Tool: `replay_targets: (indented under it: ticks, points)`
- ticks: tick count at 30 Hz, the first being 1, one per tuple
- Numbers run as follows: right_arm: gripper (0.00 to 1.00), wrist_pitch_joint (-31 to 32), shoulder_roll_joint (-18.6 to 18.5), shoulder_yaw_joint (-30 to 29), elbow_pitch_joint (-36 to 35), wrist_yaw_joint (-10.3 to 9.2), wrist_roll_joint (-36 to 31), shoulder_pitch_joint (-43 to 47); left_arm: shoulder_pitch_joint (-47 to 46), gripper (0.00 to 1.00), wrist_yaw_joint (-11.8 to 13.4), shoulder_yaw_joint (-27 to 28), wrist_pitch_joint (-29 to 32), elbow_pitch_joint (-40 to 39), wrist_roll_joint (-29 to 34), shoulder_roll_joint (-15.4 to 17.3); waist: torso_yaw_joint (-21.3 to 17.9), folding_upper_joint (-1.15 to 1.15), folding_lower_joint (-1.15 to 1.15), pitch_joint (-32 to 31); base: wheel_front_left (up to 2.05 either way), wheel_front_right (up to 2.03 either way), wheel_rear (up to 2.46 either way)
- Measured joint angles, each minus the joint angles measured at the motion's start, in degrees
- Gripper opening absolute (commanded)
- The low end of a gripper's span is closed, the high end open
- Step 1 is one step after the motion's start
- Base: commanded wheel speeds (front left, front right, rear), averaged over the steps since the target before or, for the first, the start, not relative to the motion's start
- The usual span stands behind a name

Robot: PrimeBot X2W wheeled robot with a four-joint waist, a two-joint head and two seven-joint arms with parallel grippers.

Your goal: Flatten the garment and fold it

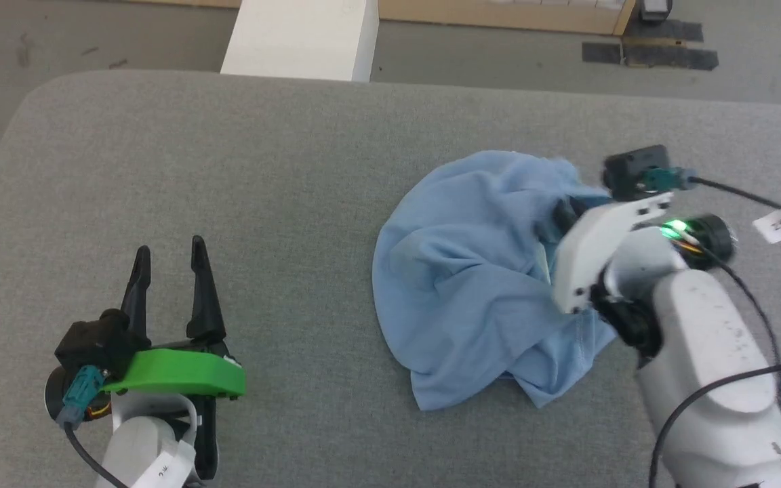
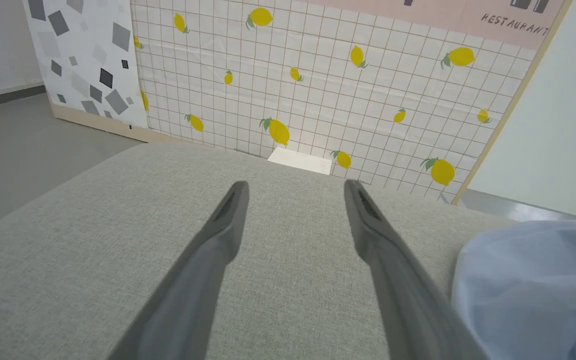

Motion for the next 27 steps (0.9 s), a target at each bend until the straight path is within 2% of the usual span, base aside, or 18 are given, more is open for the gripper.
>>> replay_targets:
  ticks: [2, 3, 4, 7, 12, 13, 14, 15, 18, 22, 27]
  points:
    - [0.00, -4.25, 0.05, 6.02, -3.38, 0.00, 2.12, -0.03, 0.12, 1.00, -0.05, 0.24, 0.00, 0.15, 0.08, -0.05, -0.23, 0.00, 0.00, -1.13, 0.00, 0.00, 0.00]
    - [0.00, -7.12, 0.29, 16.28, -8.43, 0.01, 4.28, 0.05, 0.49, 1.00, -0.42, 0.34, 0.00, 0.26, 0.49, -0.09, -0.60, 0.00, 0.00, -2.77, 0.00, 0.00, 0.00]
    - [0.00, -7.33, 0.30, 20.16, -9.93, 0.01, 4.97, 0.16, 0.69, 1.00, -0.49, 0.31, 0.00, 0.35, 0.49, -0.09, -0.72, 0.00, 0.00, -3.35, 0.00, 0.00, 0.00]
    - [0.00, -5.88, 0.36, 29.61, -12.33, 0.01, 6.72, 1.92, 1.38, 1.00, -0.51, 0.19, 0.00, 0.70, 0.49, -0.11, -0.97, 0.00, 0.00, -4.85, 0.00, 0.00, 0.00]
    - [0.00, 0.15, -1.21, 40.17, -11.09, 0.02, 10.84, 8.07, 2.32, 1.00, -0.51, -0.13, 0.00, 1.08, 0.49, -0.14, -1.10, 0.00, 0.00, -6.85, 0.00, 0.00, 0.00]
    - [0.33, 1.02, -2.00, 41.25, -10.68, 0.02, 11.59, 9.09, 2.74, 1.00, -0.51, -0.15, 0.00, 1.18, 0.49, -0.14, -1.09, 0.00, 0.00, -7.21, 0.00, 0.00, 0.00]
    - [0.91, 1.38, -2.80, 41.89, -10.53, 0.02, 12.29, 9.96, 3.18, 1.00, -0.51, -0.21, 0.00, 1.29, 0.49, -0.14, -1.08, 0.00, 0.00, -7.55, 0.00, 0.00, 0.00]
    - [1.00, 1.57, -3.25, 41.87, -10.55, 0.02, 12.94, 10.52, 3.48, 1.00, -0.51, -0.24, 0.00, 1.37, 0.49, -0.14, -1.07, 0.00, 0.00, -7.80, 0.00, 0.00, 0.00]
    - [1.00, -1.36, -3.75, 39.60, -12.04, 0.01, 13.91, 11.77, 4.47, 1.00, -0.51, -0.29, 0.00, 1.60, 0.49, -0.15, -1.16, 0.00, 0.00, -8.64, 0.00, 0.00, 0.00]
    - [1.00, -10.14, -3.61, 32.31, -16.34, 0.01, 12.73, 12.64, 5.44, 1.00, -0.84, -0.56, 0.00, 2.26, 0.48, -0.15, -1.61, 0.00, 0.00, -9.60, 0.00, 0.00, 0.00]
    - [1.00, -20.15, -2.12, 15.70, -20.50, 0.01, 6.53, 17.64, 5.70, 1.00, -1.55, -2.23, 0.00, 2.85, 0.46, -0.16, -2.44, 0.00, 0.00, -10.53, 0.00, 0.00, 0.00]
